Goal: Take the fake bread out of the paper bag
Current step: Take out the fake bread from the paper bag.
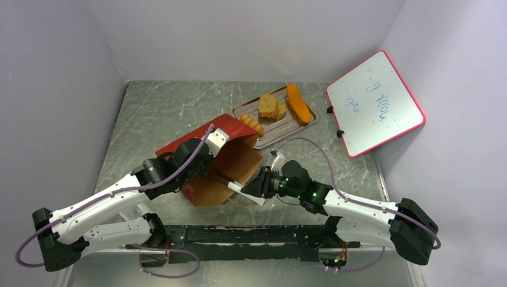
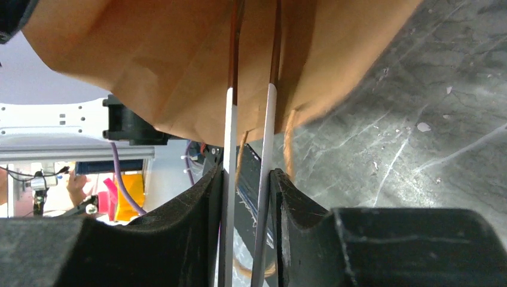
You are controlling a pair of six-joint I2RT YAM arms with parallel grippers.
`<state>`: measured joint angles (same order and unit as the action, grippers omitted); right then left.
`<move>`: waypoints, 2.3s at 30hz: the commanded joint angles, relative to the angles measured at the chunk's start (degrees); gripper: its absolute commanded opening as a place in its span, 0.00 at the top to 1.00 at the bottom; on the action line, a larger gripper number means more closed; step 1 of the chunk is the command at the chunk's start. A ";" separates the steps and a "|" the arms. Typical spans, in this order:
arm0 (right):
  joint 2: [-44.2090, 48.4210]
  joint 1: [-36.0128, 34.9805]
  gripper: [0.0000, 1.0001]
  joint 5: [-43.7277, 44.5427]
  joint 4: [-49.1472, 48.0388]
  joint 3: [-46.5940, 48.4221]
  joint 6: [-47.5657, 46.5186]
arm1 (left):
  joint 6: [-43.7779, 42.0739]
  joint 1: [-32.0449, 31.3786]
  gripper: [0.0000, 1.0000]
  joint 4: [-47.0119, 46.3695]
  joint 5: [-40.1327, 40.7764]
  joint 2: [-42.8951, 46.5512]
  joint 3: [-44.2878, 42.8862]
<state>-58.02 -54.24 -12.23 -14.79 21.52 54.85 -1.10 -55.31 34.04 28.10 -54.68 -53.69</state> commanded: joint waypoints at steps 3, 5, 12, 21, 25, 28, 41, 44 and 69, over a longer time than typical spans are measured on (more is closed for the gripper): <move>-2.31 -0.91 0.64 0.87 -5.31 0.71 0.46 | 1.47 -2.79 0.93 -2.32 1.66 -3.94 -0.01; -3.27 -1.00 0.62 0.81 -5.99 0.76 0.89 | 1.82 -3.70 0.93 -2.93 2.12 -4.83 -0.20; -7.02 -1.48 0.59 0.75 -8.03 1.89 1.36 | 2.54 -5.40 0.93 -3.49 2.03 -6.29 -1.24; -4.64 -1.53 0.58 0.28 -13.11 -0.05 11.68 | 3.87 -6.06 0.93 -3.11 2.85 -6.01 -1.40; -3.96 -1.48 0.58 0.43 -14.13 -0.25 15.76 | 4.89 -6.14 0.93 -5.70 2.32 -3.61 1.09; -4.08 -1.48 0.58 0.79 -13.84 -0.06 17.47 | 5.25 -6.18 0.93 -7.21 2.39 -1.71 2.57; -5.64 -1.48 0.57 0.90 -15.63 -2.19 27.27 | 3.99 -6.13 0.93 -11.52 3.08 0.89 4.77; -5.26 -1.48 0.57 1.16 -14.95 -2.23 28.50 | 3.66 -6.14 0.93 -12.18 3.06 1.59 4.76; -15.10 -1.22 0.51 3.53 -18.03 2.45 29.96 | 5.06 -8.00 0.93 -12.95 -0.19 2.90 6.89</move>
<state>-71.00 -55.35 -9.89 -29.39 22.26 84.84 3.05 -62.43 23.59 29.47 -52.49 -46.63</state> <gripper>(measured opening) 0.487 0.077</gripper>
